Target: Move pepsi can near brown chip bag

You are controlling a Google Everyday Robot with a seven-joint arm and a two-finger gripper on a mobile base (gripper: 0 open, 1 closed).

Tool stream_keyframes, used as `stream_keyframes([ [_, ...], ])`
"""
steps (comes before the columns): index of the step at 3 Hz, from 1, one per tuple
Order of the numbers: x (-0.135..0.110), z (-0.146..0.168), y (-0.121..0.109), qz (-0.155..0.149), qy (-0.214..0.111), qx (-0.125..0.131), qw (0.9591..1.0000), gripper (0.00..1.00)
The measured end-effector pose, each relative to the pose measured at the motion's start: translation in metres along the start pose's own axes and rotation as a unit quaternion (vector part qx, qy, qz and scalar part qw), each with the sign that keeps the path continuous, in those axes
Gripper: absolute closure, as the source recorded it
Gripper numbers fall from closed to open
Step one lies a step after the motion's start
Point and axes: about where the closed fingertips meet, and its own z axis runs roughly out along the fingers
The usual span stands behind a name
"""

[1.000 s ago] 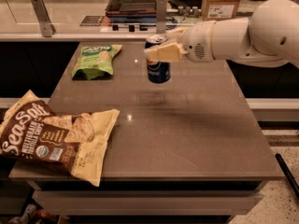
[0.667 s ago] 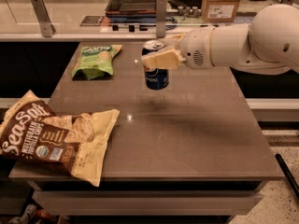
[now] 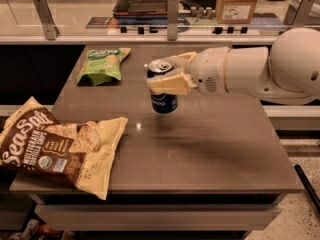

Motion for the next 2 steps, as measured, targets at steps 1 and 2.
stream_keyframes([
  [1, 0.011, -0.001, 0.025, -0.007, -0.011, -0.005, 0.9999, 1.0],
  [2, 0.021, 0.0, 0.046, -0.008, -0.022, -0.008, 0.9997, 1.0],
])
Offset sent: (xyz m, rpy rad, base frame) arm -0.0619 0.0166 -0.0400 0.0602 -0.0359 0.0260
